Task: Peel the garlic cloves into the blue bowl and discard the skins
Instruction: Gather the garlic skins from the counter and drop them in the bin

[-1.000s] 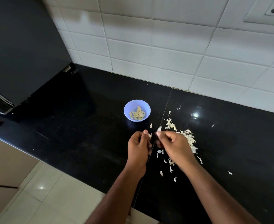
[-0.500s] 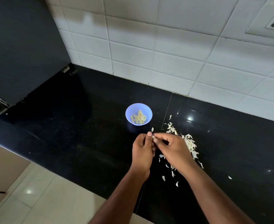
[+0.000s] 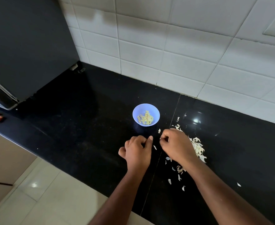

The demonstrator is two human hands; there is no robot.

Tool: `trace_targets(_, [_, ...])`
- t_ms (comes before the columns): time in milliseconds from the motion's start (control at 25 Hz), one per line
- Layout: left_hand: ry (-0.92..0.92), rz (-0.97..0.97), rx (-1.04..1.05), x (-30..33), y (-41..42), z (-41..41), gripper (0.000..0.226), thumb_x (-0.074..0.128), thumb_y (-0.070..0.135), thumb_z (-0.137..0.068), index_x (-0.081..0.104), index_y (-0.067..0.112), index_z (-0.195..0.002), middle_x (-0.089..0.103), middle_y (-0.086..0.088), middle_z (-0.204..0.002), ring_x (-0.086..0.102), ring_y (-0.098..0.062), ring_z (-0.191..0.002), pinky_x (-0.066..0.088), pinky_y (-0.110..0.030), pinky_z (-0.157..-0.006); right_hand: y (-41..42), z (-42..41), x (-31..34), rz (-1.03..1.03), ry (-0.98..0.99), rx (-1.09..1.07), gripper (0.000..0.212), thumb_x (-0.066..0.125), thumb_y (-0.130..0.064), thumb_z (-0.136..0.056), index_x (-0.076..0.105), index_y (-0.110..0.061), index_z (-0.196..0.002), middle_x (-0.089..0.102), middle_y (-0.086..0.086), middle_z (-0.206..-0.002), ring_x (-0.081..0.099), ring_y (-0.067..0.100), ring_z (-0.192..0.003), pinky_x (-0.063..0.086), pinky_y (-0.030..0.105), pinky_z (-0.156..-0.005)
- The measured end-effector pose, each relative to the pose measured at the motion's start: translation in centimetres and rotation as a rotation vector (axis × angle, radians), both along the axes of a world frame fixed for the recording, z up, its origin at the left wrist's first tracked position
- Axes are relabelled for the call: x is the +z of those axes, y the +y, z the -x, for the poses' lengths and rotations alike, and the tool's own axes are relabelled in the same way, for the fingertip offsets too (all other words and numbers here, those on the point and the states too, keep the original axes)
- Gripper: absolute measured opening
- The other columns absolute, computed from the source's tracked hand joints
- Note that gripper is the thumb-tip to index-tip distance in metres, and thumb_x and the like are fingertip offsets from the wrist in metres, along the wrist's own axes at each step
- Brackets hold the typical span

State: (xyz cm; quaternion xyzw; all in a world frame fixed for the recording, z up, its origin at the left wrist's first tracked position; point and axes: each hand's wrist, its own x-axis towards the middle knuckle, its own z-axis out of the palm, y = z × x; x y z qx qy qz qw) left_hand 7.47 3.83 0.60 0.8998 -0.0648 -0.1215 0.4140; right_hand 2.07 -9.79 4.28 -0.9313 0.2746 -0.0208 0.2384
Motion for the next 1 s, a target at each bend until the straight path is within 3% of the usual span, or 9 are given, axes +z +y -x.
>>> trace_targets(160, [-0.007, 0.034, 0.101, -0.4, 0.0, -0.1, 0.011, 0.060, 0.045, -0.101, 0.061, 0.036, -0.095, 0.054, 0.021, -0.097, 0.043, -0.005, -0.112, 0.027, -0.044, -0.110, 0.5, -0.9, -0.9, 0.021, 0.175, 0.128, 0.003, 0.065, -0.025, -0.087, 0.066, -0.022, -0.088, 0.060, -0.006, -0.088, 0.062, 0.021, -0.081, 0.049, 0.034, -0.067])
trace_targets(280, [0.083, 0.110, 0.183, 0.1, -0.3, -0.2, 0.014, 0.058, 0.043, -0.102, 0.063, 0.033, -0.093, 0.065, 0.015, -0.093, 0.056, -0.004, -0.099, 0.026, -0.040, -0.103, -0.2, -1.1, -0.4, -0.160, 0.053, 0.043, 0.007, 0.065, -0.021, -0.089, 0.069, -0.023, -0.083, 0.068, -0.006, -0.079, 0.063, 0.015, -0.066, 0.053, 0.035, -0.064])
trace_targets(360, [0.191, 0.205, 0.234, 0.5, -0.5, -0.4, 0.017, 0.057, 0.042, -0.103, 0.062, 0.031, -0.092, 0.069, 0.010, -0.087, 0.060, -0.004, -0.089, 0.026, -0.036, -0.100, -0.1, -1.0, -0.2, -0.160, -0.029, 0.040, 0.010, 0.067, -0.019, -0.090, 0.070, -0.023, -0.082, 0.069, -0.008, -0.084, 0.062, 0.013, -0.067, 0.050, 0.032, -0.064])
trace_targets(480, [0.236, 0.323, 0.233, 0.8, -0.6, -0.2, 0.015, 0.060, 0.038, -0.103, 0.063, 0.029, -0.091, 0.070, 0.007, -0.084, 0.064, -0.009, -0.079, 0.049, -0.039, -0.091, 0.0, -0.4, -1.3, -0.078, 0.105, 0.115, 0.017, 0.065, -0.011, -0.088, 0.069, -0.027, -0.082, 0.069, -0.008, -0.091, 0.067, 0.017, -0.084, 0.054, 0.033, -0.072])
trace_targets(560, [0.271, 0.373, 0.216, 1.2, -0.5, -0.2, 0.015, 0.061, 0.037, -0.102, 0.065, 0.027, -0.092, 0.072, 0.005, -0.086, 0.066, -0.013, -0.078, 0.057, -0.042, -0.079, -0.1, -0.5, -1.6, -0.115, 0.124, 0.103, 0.016, 0.068, -0.013, -0.088, 0.070, -0.027, -0.080, 0.071, -0.009, -0.086, 0.068, 0.014, -0.080, 0.054, 0.031, -0.070])
trace_targets(680, [0.372, 0.414, 0.134, 1.5, -0.6, -0.5, 0.020, 0.061, 0.040, -0.102, 0.070, 0.023, -0.095, 0.077, -0.001, -0.088, 0.069, -0.011, -0.079, 0.056, -0.037, -0.070, 0.3, -0.4, -0.4, -0.569, -0.139, -0.070, 0.008, 0.077, -0.019, -0.093, 0.079, -0.022, -0.085, 0.074, -0.007, -0.075, 0.063, 0.005, -0.064, 0.048, 0.017, -0.059])
trace_targets(760, [0.513, 0.557, 0.084, 2.1, -0.5, -0.3, 0.025, 0.064, 0.039, -0.103, 0.074, 0.018, -0.099, 0.079, -0.004, -0.086, 0.066, -0.008, -0.075, 0.050, -0.028, -0.060, 1.3, 0.2, 0.4, -0.837, -0.291, -0.152, 0.008, 0.074, -0.014, -0.096, 0.081, -0.017, -0.094, 0.077, -0.002, -0.080, 0.063, 0.004, -0.069, 0.049, 0.015, -0.062])
trace_targets(880, [0.625, 0.682, 0.103, 3.1, -0.5, -0.2, 0.023, 0.070, 0.034, -0.100, 0.075, 0.012, -0.102, 0.075, 0.003, -0.079, 0.066, -0.007, -0.076, 0.049, -0.024, -0.058, 1.8, 0.9, 0.6, -0.925, -0.397, -0.226, 0.014, 0.072, -0.010, -0.096, 0.083, -0.019, -0.099, 0.080, 0.008, -0.091, 0.066, 0.009, -0.076, 0.049, 0.023, -0.065])
trace_targets(1000, [0.690, 0.687, 0.107, 3.5, -0.8, -0.1, 0.021, 0.076, 0.034, -0.096, 0.074, 0.013, -0.097, 0.073, 0.005, -0.078, 0.064, -0.006, -0.075, 0.050, -0.024, -0.059, 1.7, 1.6, 0.7, -0.893, -0.464, -0.264, 0.014, 0.075, -0.009, -0.093, 0.083, -0.020, -0.096, 0.080, 0.006, -0.088, 0.070, 0.009, -0.076, 0.052, 0.021, -0.065])
